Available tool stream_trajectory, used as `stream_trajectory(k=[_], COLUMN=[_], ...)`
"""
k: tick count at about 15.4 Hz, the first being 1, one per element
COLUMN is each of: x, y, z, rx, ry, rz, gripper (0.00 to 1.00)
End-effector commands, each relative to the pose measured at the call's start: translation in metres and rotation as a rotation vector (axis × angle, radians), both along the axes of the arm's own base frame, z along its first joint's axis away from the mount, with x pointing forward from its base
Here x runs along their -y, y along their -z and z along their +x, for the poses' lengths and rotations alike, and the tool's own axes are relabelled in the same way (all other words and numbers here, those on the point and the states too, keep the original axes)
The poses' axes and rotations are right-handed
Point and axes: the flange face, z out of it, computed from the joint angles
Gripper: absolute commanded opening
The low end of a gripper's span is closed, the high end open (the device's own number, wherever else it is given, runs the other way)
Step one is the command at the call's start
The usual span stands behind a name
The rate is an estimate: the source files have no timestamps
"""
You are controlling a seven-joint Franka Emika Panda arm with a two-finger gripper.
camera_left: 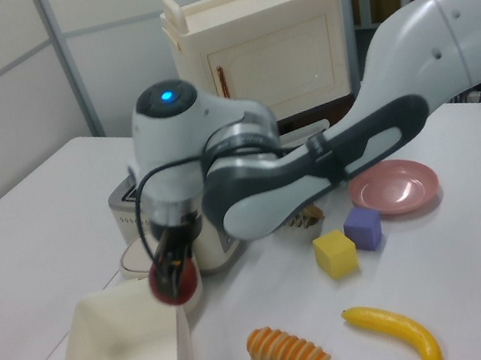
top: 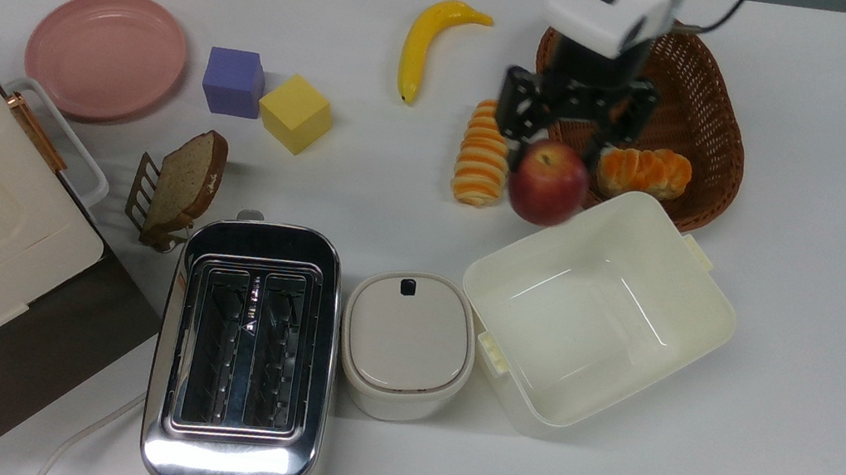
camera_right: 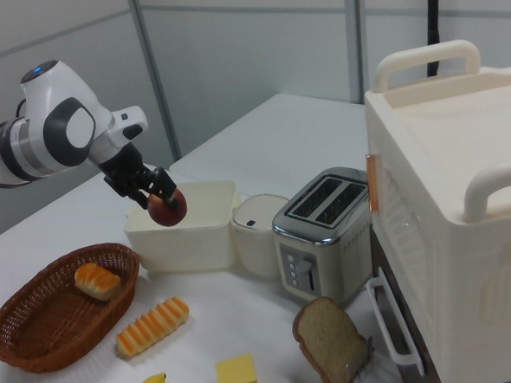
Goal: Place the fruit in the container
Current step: 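Lift the apple and carry it over the cream square container, then lower the apple into the container and open the gripper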
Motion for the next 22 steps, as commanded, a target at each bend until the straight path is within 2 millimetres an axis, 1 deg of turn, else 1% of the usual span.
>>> stream_trajectory(k=[1, 2, 4, 9, 12, 14, 17, 18, 19, 20, 21, 22], x=[-0.031, -0.035, -0.039, -0.039, -0.041, -0.043, -0.042, -0.042, -0.042, -0.042, -0.042, -0.042], y=[0.018, 0.026, 0.036, 0.051, 0.065, 0.07, 0.073, 0.075, 0.074, 0.074, 0.074, 0.074], z=[0.016, 0.02, 0.026, 0.029, 0.03, 0.03, 0.031, 0.031, 0.031, 0.031, 0.031, 0.031], rx=[0.074, 0.09, 0.133, 0.137, 0.125, 0.119, 0.117, 0.114, 0.114, 0.115, 0.117, 0.119], ry=[-0.071, -0.088, -0.126, -0.153, -0.169, -0.175, -0.177, -0.175, -0.173, -0.164, -0.147, -0.132], rz=[0.005, 0.014, 0.013, -0.024, -0.043, -0.048, -0.053, -0.052, -0.049, -0.045, -0.038, -0.031], gripper=[0.21, 0.21, 0.21, 0.21, 0.2, 0.2, 0.21, 0.23, 0.37, 0.64, 0.76, 0.77])
